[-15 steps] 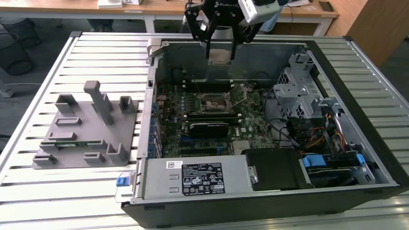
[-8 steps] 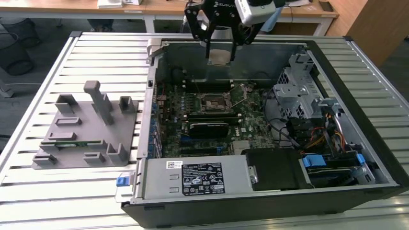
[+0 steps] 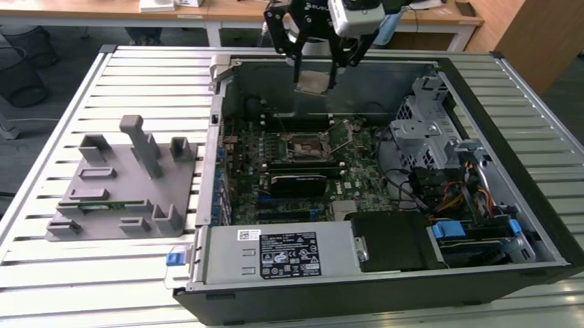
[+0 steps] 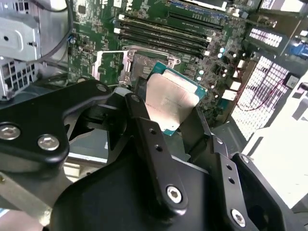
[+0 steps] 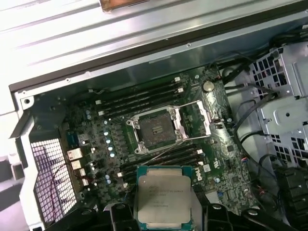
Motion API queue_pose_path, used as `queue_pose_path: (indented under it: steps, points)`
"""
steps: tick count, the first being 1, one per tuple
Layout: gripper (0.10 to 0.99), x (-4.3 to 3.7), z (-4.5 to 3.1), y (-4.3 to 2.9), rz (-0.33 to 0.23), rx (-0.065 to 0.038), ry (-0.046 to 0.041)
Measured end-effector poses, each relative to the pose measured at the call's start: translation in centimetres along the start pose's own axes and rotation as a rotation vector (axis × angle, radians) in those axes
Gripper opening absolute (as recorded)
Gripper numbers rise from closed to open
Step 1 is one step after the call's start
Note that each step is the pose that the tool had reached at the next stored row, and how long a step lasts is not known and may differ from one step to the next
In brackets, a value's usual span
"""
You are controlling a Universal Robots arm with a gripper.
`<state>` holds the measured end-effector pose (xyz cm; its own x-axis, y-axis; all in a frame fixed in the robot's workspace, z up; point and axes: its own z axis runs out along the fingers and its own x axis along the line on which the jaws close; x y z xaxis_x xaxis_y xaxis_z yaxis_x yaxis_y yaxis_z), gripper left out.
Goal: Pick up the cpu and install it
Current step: 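Place the cpu into insertion slot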
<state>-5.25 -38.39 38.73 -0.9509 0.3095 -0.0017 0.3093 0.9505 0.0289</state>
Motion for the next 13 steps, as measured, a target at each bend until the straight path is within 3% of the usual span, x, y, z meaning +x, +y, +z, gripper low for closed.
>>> queue_pose_path:
  steps: [13]
  points:
    - [0.529, 0.01, 0.13, 0.01, 0.185, 0.006, -0.0072]
